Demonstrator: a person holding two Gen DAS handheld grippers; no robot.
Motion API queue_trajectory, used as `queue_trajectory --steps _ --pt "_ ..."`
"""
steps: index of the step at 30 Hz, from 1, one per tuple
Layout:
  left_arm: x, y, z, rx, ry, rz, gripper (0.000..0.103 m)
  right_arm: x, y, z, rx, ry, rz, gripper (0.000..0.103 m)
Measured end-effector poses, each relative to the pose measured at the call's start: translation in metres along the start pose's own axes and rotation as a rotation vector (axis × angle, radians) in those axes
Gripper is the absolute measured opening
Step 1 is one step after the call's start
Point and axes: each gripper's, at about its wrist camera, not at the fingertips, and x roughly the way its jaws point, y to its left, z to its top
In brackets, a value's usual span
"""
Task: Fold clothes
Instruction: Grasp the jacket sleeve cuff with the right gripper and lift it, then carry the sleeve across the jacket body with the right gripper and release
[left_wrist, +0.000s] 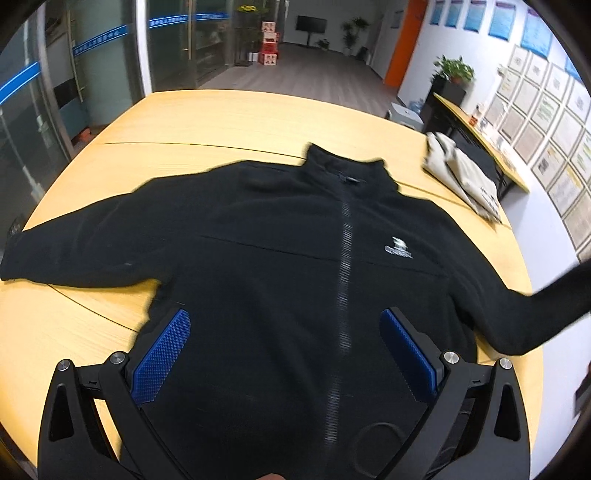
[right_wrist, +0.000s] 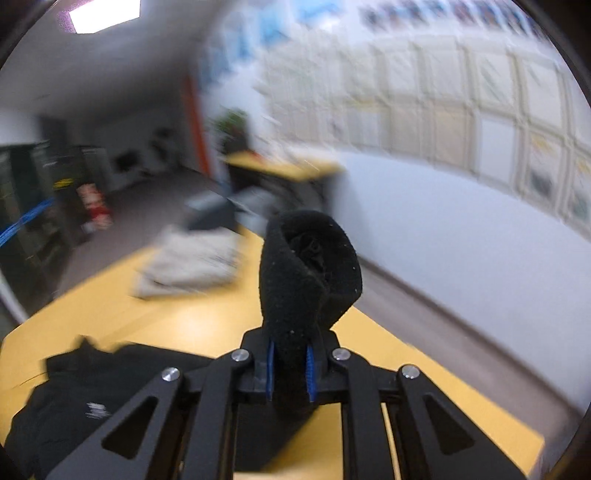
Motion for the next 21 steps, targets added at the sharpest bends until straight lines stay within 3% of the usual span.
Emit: queue_trajectory --steps 4,6,9,12,18,21 --pt "0.000 0.060 0.007 -0.060 -0.005 -0.005 0.103 -0.029 0.158 0.013 -0.224 -0.096 0.157 0.013" --pt "0.001 0.092 0.006 -0.091 -0.001 -0.006 0.103 -0.033 0.226 0.006 -0.300 -0.093 0.236 0.013" --pt "-0.001 0.135 -0.003 -0.141 0.001 0.006 0.103 -0.042 0.327 -0.030 -0.421 -0.058 0.359 0.013" --pt "-0.001 0.170 -0.012 -0.188 0.009 0.018 0.103 -0.057 0.424 -0.091 -0.587 -0.005 0.475 0.013" --pt "0.011 0.217 -0.028 -0.277 0.035 0.022 0.103 -0.049 0.518 -0.229 -0.827 0.194 0.559 0.013" --pt "0.013 0.222 -0.035 -0.285 0.038 0.016 0.103 -0.052 0.519 -0.285 -0.918 0.253 0.601 0.013"
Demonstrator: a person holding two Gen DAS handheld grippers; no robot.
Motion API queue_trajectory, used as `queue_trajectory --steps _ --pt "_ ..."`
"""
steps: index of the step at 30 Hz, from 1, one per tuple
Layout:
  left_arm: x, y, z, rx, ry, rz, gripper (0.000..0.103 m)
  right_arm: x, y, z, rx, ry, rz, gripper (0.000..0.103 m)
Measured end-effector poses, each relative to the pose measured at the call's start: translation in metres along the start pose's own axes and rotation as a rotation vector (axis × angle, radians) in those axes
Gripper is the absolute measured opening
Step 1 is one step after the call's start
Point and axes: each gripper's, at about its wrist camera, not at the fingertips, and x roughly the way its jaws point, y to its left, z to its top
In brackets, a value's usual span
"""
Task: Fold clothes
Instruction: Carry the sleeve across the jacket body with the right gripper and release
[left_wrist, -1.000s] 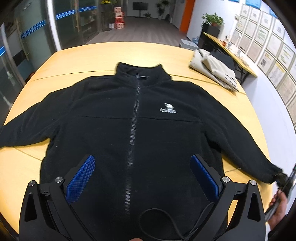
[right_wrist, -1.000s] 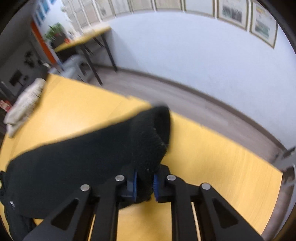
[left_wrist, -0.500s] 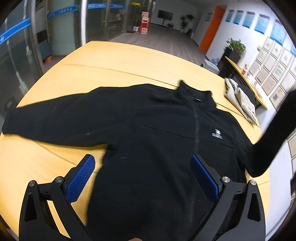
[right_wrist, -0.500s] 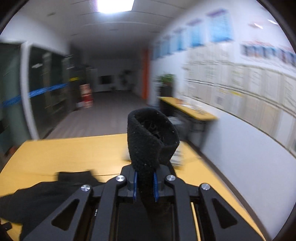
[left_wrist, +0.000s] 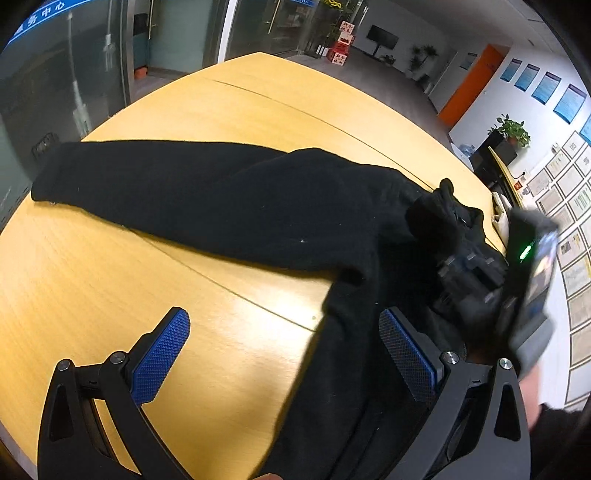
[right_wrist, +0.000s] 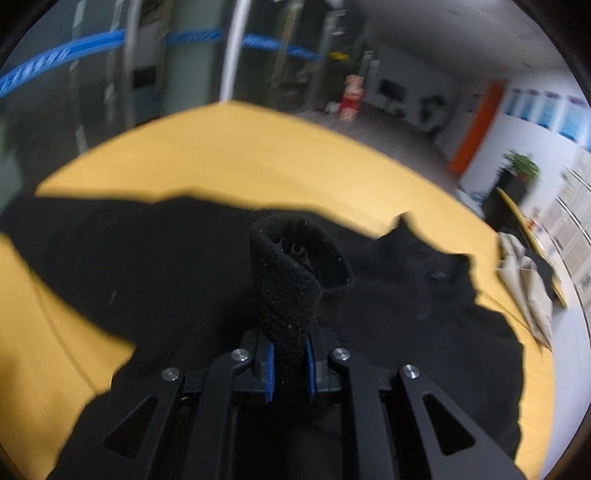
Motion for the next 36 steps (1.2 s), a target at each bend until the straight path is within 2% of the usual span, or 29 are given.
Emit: queue_trajectory --steps 4,9,11,13,17,21,25,30,31,33,36 --pt "0.005 0.007 -0.004 -0.009 0.004 -0.014 0.103 0.008 0.004 -0.012 -0.019 0.013 0.124 0.017" --pt "0.007 0.014 -0.001 -0.022 -0.003 -0.012 0.103 -0.003 -0.001 -0.013 0.062 -0.006 0.267 0.042" --pt "0.007 0.019 0.002 -0.035 -0.007 -0.006 0.103 -0.005 -0.005 -0.009 0.097 -0.019 0.328 0.057" --pt "0.007 0.024 0.004 -0.054 -0.014 0.001 0.103 -0.002 -0.009 -0.005 0.119 -0.024 0.400 0.061" --pt "0.008 0.033 0.010 -0.088 -0.020 0.016 0.103 0.038 0.010 -0.021 0.040 0.136 0.515 0.063" --pt "0.007 0.043 0.018 -0.129 -0.046 0.033 0.103 0.030 0.013 -0.030 -0.005 0.121 0.545 0.063" --pt "0.010 0.064 0.029 -0.220 -0.073 0.057 0.103 0.008 -0.002 -0.017 0.015 0.060 0.564 0.062" --pt "0.023 0.135 0.057 -0.457 -0.112 0.137 0.103 -0.033 -0.041 -0.005 0.154 -0.001 0.555 0.064" --pt "0.026 0.151 0.064 -0.491 -0.119 0.160 0.103 -0.044 -0.047 -0.003 0.169 -0.020 0.554 0.067" --pt "0.032 0.187 0.078 -0.562 -0.134 0.220 0.103 -0.064 -0.053 0.004 0.168 -0.061 0.555 0.070" --pt "0.038 0.240 0.092 -0.669 -0.175 0.256 0.103 -0.085 -0.055 0.008 0.156 -0.091 0.563 0.070"
